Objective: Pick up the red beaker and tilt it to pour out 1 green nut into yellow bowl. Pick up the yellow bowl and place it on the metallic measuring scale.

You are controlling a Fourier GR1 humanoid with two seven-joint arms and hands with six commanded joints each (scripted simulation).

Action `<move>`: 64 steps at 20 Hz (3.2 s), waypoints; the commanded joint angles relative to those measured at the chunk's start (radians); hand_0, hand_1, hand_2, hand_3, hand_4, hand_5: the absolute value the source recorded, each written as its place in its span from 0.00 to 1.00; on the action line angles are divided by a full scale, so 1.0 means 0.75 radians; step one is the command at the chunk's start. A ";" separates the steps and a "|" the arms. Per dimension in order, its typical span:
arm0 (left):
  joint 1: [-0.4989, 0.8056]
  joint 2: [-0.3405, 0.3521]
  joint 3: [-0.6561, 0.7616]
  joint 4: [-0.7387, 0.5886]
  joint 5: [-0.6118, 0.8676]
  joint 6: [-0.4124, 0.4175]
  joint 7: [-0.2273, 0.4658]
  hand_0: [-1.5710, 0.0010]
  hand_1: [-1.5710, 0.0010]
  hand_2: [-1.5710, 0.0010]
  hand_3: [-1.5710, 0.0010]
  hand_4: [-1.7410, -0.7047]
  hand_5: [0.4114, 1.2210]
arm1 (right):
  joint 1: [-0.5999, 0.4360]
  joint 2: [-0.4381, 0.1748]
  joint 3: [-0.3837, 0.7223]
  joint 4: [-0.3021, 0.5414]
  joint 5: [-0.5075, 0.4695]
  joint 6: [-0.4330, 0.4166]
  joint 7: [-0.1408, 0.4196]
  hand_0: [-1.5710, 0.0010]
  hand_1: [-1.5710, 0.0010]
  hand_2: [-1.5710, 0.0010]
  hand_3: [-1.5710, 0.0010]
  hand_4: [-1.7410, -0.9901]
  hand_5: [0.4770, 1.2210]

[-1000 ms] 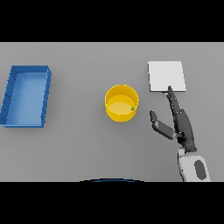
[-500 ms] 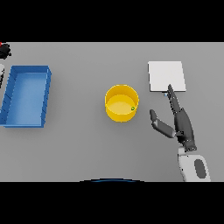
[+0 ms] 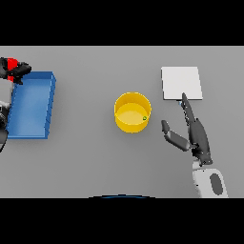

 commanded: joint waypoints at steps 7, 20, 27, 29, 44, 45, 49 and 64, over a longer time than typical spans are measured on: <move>-0.405 -0.116 0.017 0.938 -0.261 -0.203 -0.601 0.74 0.77 0.78 0.82 0.94 0.30 | 0.002 -0.011 -0.001 -0.014 -0.016 0.020 -0.030 1.00 1.00 1.00 1.00 0.79 0.28; -0.435 -0.123 0.079 0.949 -0.178 -0.026 -0.710 0.99 0.99 0.99 0.99 1.00 0.34 | -0.087 -0.138 0.098 -0.013 0.156 0.101 0.025 1.00 1.00 1.00 1.00 0.78 0.34; -0.412 -0.085 0.134 0.868 -0.220 -0.035 -0.709 1.00 1.00 1.00 1.00 0.99 0.32 | -0.425 -0.424 0.373 0.095 0.590 0.331 0.020 1.00 1.00 1.00 1.00 0.68 0.30; -0.413 -0.076 0.150 0.878 -0.247 -0.026 -0.709 1.00 1.00 1.00 1.00 0.99 0.32 | -0.520 -0.470 0.455 0.136 0.688 0.375 -0.033 1.00 1.00 1.00 1.00 0.68 0.30; -0.412 0.052 0.339 0.846 -0.410 0.036 -0.710 1.00 1.00 1.00 1.00 0.98 0.34 | -0.921 -0.423 0.766 0.576 0.941 0.581 -0.107 1.00 1.00 1.00 1.00 0.64 0.32; -0.416 0.065 0.347 0.852 -0.419 0.040 -0.710 1.00 1.00 1.00 1.00 0.98 0.34 | -0.933 -0.424 0.775 0.580 0.944 0.607 -0.105 1.00 1.00 1.00 1.00 0.63 0.33; -0.432 0.113 0.418 0.868 -0.493 0.082 -0.710 1.00 1.00 1.00 1.00 0.99 0.34 | -0.989 -0.403 0.801 0.642 0.949 0.667 -0.110 1.00 1.00 1.00 1.00 0.60 0.36; -0.440 0.279 0.662 0.909 -0.759 0.224 -0.710 1.00 1.00 1.00 1.00 0.98 0.35 | -0.998 -0.370 0.809 0.681 0.930 0.670 -0.139 0.11 0.12 0.22 0.29 0.09 0.94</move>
